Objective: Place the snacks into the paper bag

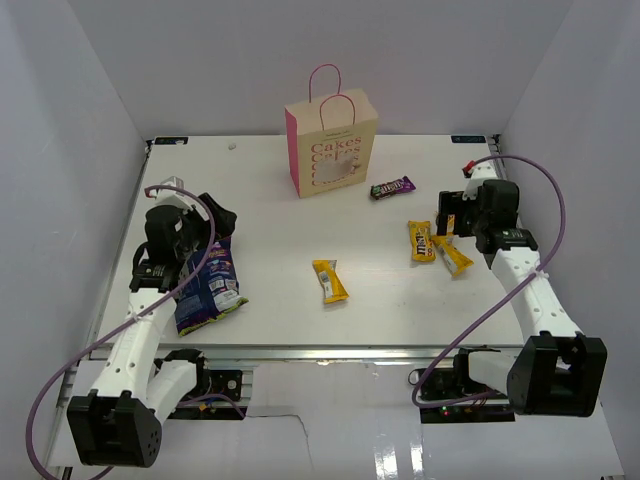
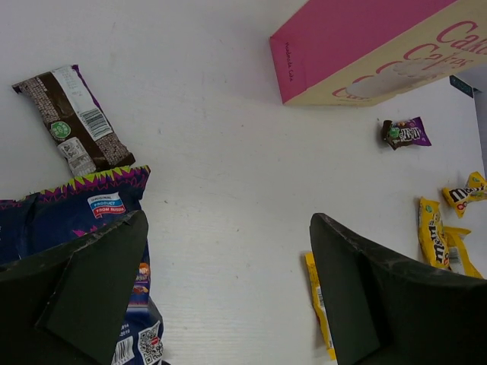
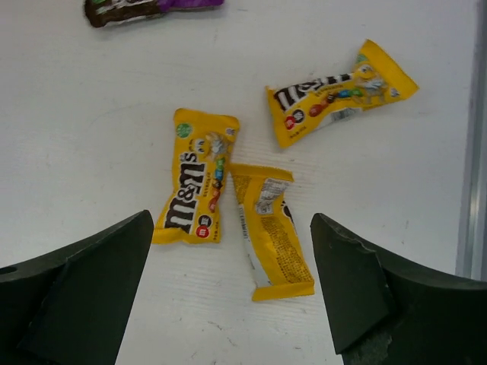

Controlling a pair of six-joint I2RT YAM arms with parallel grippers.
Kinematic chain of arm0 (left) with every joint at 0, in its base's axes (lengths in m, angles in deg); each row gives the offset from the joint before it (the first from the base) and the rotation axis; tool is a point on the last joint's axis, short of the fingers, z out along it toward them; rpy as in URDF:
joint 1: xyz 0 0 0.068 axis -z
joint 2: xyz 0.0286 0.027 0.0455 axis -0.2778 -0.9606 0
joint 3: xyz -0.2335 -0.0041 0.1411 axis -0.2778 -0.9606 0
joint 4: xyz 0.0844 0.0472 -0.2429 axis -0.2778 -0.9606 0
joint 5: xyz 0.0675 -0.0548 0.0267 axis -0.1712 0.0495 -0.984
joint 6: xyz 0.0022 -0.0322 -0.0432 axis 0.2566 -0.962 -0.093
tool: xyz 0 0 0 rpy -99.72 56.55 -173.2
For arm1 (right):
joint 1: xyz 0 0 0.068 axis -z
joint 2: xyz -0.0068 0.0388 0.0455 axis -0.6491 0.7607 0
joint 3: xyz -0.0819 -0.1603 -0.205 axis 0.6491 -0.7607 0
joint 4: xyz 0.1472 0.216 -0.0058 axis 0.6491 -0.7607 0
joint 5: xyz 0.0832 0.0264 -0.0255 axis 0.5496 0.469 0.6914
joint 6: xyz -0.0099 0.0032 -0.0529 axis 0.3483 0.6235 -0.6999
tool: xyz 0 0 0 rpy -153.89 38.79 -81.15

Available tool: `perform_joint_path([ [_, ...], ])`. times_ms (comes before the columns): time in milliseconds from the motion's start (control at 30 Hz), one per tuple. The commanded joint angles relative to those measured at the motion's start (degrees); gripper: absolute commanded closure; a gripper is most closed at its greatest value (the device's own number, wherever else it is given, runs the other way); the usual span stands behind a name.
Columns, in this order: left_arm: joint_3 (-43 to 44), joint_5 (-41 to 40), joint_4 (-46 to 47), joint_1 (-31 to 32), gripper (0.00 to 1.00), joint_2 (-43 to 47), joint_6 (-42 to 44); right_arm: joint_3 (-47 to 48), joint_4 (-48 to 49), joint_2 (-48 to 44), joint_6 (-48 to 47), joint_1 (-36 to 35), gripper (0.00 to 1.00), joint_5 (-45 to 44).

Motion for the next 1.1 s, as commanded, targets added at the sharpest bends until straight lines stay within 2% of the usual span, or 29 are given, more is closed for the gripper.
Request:
perform_joint_path([
  [0, 2.3, 1.4, -3.4, 0.1, 0.02, 2.1, 0.0, 3.5, -2.4, 0.6, -9.7, 0.0, 0.1, 15.9],
  [33, 2.4, 1.4, -4.2, 0.0, 0.02, 2.8, 0.0, 4.1, -4.9, 1.3, -15.2, -0.3, 0.1, 28.8],
  [67, 2.4, 1.5, -4.6, 0.1, 0.02, 3.0, -0.2, 5.5, -8.4, 1.9, -26.8, -1.8, 0.1, 34.1],
  [100, 2.4, 1.5, -4.9, 0.1, 0.02, 3.3, -0.2, 6.3, -14.8, 3.6, -29.9, -3.5, 0.1, 35.9],
  [167, 2.3, 1.6, -5.8, 0.1, 0.02, 3.8, -0.8, 7.2, -18.9, 5.5, -33.1, -5.7, 0.1, 39.9],
  [233, 2.3, 1.9, -6.4, 0.1, 0.02, 4.3, -1.6, 7.0, -20.1, 9.2, -30.5, -7.5, 0.1, 43.1],
  [267, 2.3, 2.1, -6.6, 0.1, 0.02, 4.5, -1.8, 7.2, -19.6, 10.8, -27.8, -10.3, 0.1, 41.3],
  [300, 2.3, 2.4, -6.8, 0.1, 0.02, 4.5, -2.3, 7.6, -18.6, 12.5, -21.6, -12.1, 0.09, 38.7],
  [333, 2.3, 2.7, -7.2, 0.1, 0.02, 4.6, -3.0, 8.1, -16.5, 16.0, -18.8, -13.7, 0.06, 32.9],
  [433, 2.3, 4.2, -8.0, 0.1, 0.02, 5.0, -3.7, 10.3, -12.3, 22.3, -6.5, -19.2, 0.01, 23.9],
  [500, 1.3, 4.4, -8.4, 0.1, 0.02, 5.8, -4.3, 12.1, -10.5, 25.6, -1.4, -23.0, 0.0, 18.0],
  [567, -0.2, 3.2, -9.3, 0.1, 0.02, 7.9, -5.2, 14.7, -8.9, 29.8, 2.3, -25.7, 0.08, 17.1],
  [767, -0.5, 0.6, -12.1, 0.1, 0.02, 11.2, -6.3, 19.3, -7.6, 37.3, 9.5, -30.6, 0.16, 21.8],
  [1067, 0.1, 0.2, -12.8, 0.1, 0.02, 10.1, -6.5, 18.3, -4.1, 40.4, 14.0, -36.0, 0.21, 25.6],
])
